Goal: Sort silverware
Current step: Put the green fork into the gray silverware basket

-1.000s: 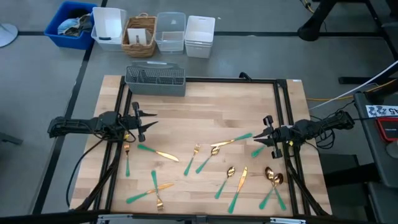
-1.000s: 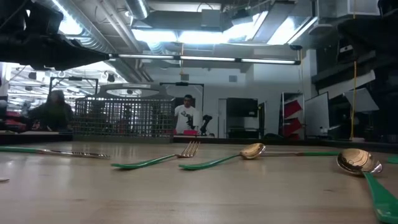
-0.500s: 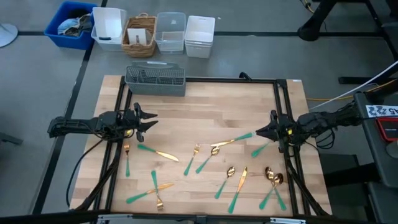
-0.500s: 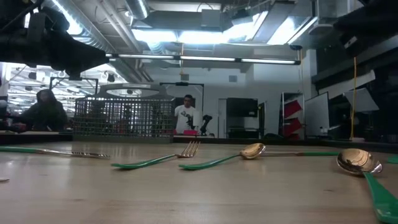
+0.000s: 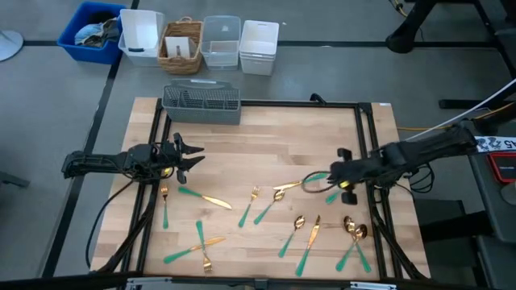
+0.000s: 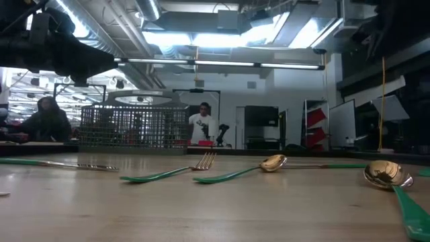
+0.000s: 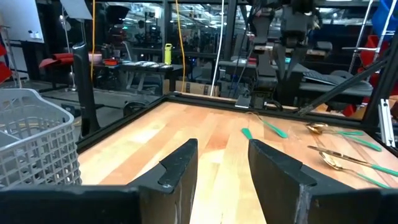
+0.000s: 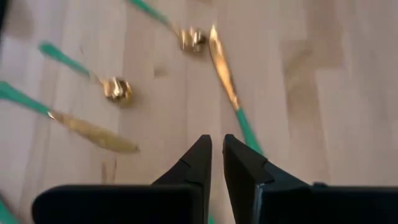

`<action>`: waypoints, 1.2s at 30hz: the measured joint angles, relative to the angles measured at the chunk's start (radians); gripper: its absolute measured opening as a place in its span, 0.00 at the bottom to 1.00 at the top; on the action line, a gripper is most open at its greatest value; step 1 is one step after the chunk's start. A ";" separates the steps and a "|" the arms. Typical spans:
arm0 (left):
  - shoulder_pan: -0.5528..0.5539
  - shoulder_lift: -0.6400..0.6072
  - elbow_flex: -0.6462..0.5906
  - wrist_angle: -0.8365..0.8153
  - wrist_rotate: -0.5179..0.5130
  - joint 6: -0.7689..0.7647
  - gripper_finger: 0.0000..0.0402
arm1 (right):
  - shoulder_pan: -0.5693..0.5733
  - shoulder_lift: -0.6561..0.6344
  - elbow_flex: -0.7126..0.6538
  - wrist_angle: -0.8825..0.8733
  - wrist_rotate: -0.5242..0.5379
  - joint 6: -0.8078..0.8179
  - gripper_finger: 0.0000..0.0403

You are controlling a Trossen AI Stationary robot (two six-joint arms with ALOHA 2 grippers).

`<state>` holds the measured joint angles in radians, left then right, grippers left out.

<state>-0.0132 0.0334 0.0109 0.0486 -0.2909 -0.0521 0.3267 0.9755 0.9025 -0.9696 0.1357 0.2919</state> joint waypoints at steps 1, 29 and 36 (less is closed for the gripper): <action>0.000 0.000 0.000 0.000 0.000 0.000 0.33 | 0.000 0.043 0.015 -0.018 -0.010 0.002 0.12; 0.000 0.000 0.000 0.000 0.000 0.000 0.33 | 0.000 0.593 -0.045 -0.328 -0.097 -0.214 0.37; 0.000 0.000 0.000 0.000 0.000 0.000 0.33 | -0.042 0.595 -0.134 -0.222 -0.103 -0.220 0.37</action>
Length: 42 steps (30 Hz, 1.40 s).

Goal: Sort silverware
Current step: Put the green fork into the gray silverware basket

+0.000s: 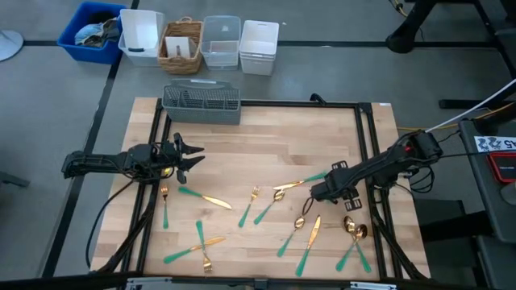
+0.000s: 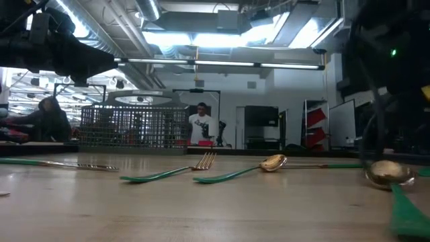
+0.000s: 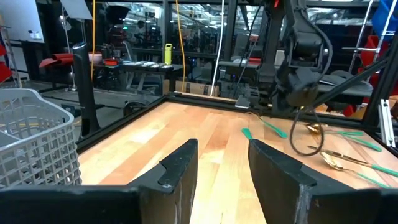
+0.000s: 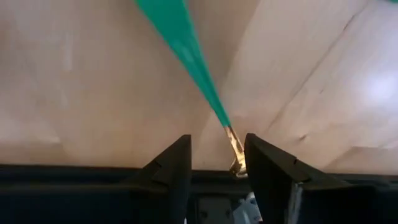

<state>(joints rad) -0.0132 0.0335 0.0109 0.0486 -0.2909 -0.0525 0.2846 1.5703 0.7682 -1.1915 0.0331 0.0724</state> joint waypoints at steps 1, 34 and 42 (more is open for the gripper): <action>0.000 0.000 0.000 0.000 0.000 0.000 0.33 | -0.012 0.000 0.000 0.027 0.001 -0.008 0.37; 0.000 0.000 0.000 0.000 0.000 0.000 0.33 | -0.193 0.000 -0.010 0.067 -0.088 -0.096 0.37; 0.000 0.000 0.000 0.000 0.000 0.008 0.33 | -0.193 0.000 -0.083 0.096 -0.112 0.028 0.37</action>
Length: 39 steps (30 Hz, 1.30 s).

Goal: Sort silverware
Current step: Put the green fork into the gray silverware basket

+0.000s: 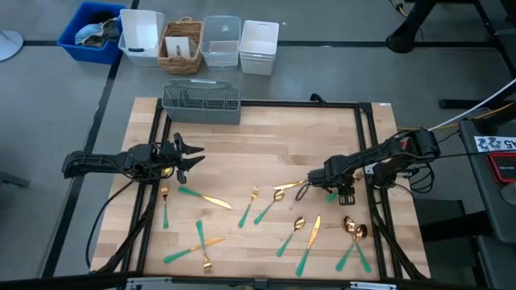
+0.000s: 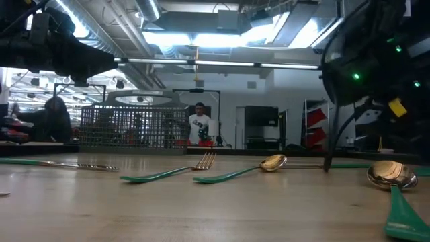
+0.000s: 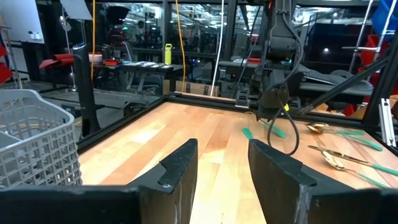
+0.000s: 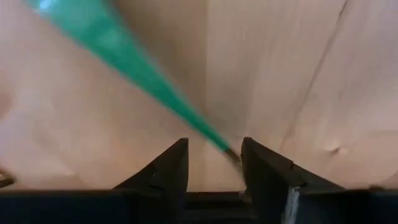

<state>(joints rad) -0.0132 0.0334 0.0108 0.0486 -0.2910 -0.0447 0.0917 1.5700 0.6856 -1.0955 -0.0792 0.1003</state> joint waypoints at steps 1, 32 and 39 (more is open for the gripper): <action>0.000 0.000 0.000 0.000 0.000 0.002 0.33 | 0.000 0.001 -0.008 0.003 0.000 0.004 0.37; 0.000 0.000 0.000 0.000 0.000 0.015 0.33 | 0.000 0.007 0.277 -0.261 0.083 0.049 0.01; 0.000 0.000 0.000 0.000 0.000 0.014 0.33 | 0.000 0.007 0.547 -0.380 0.255 -0.007 0.01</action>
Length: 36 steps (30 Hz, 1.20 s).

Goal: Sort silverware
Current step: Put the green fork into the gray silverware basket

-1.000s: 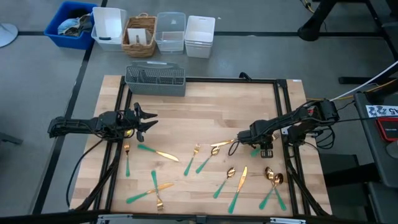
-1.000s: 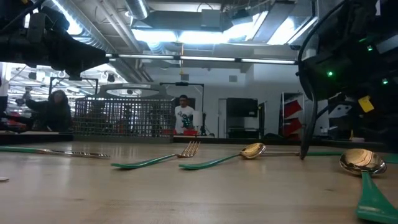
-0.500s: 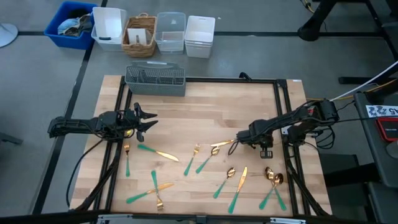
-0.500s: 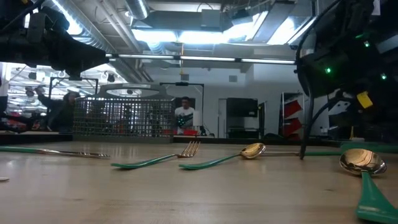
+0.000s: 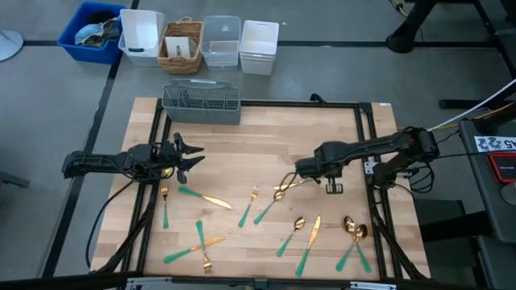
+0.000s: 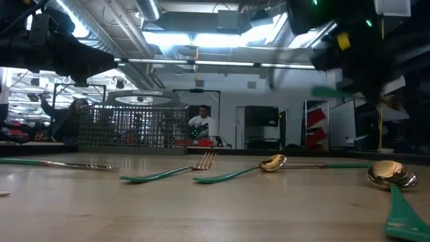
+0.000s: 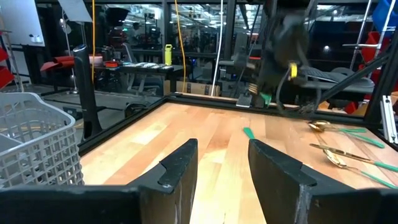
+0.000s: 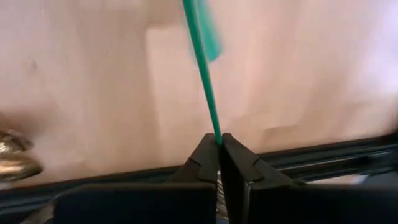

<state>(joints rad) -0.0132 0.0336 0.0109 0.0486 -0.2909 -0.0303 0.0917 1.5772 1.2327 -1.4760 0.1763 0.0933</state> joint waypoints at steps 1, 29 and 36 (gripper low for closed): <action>0.000 0.000 0.000 0.000 0.000 0.000 0.33 | 0.000 0.000 0.038 -0.001 0.044 -0.021 0.01; 0.001 0.110 0.000 0.356 -0.054 -0.625 0.33 | -0.001 0.129 0.210 1.371 0.376 -1.636 0.01; 0.002 0.280 0.000 0.413 -0.097 -0.804 0.33 | -0.001 0.236 0.210 1.545 0.222 -1.757 0.01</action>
<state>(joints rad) -0.0113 0.3132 0.0105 0.4620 -0.3882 -0.8346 0.0910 1.8135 1.4425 0.0686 0.3979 -1.6641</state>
